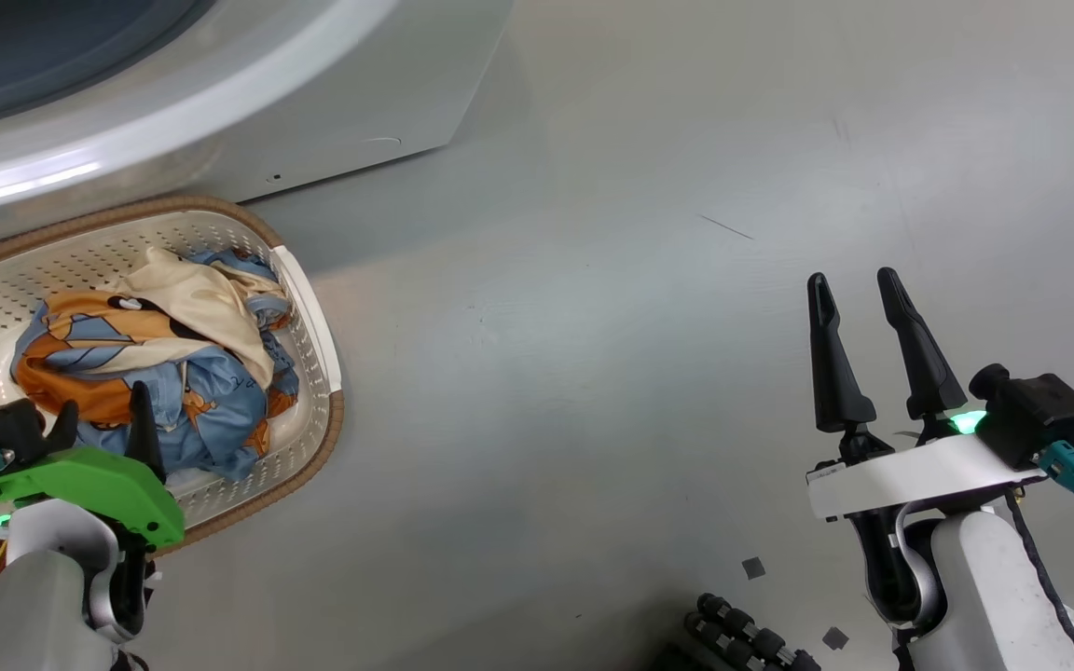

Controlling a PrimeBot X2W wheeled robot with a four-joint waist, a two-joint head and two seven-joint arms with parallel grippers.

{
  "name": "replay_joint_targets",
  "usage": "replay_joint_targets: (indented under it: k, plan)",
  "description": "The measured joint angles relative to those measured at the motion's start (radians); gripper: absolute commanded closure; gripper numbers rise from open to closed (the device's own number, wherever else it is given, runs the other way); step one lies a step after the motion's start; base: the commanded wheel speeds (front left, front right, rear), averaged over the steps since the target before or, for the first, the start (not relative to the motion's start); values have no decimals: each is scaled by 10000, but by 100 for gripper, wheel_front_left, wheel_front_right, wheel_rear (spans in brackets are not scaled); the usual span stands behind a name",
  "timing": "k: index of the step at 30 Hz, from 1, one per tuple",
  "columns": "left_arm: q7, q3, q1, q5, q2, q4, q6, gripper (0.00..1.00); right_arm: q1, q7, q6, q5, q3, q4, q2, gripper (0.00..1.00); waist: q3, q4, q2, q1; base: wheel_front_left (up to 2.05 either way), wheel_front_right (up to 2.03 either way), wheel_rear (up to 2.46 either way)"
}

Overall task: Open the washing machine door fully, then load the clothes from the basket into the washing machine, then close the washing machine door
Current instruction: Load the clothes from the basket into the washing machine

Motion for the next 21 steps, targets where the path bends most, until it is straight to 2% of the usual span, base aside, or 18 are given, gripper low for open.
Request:
replay_joint_targets:
  k: [6, 21]
  plan:
    - [313, 71, -363, 0, 226, 378, 127, 0, -178, 0, 0, 0, 54, -6, 2, 0, 341, 23, 0, 0, 0, 0, 0]
    - [669, 71, -1455, -69, 560, 903, 128, 0, -590, -2, 0, -79, 188, -98, 2, 0, 1317, -73, 0, 0, 0, 0, 0]
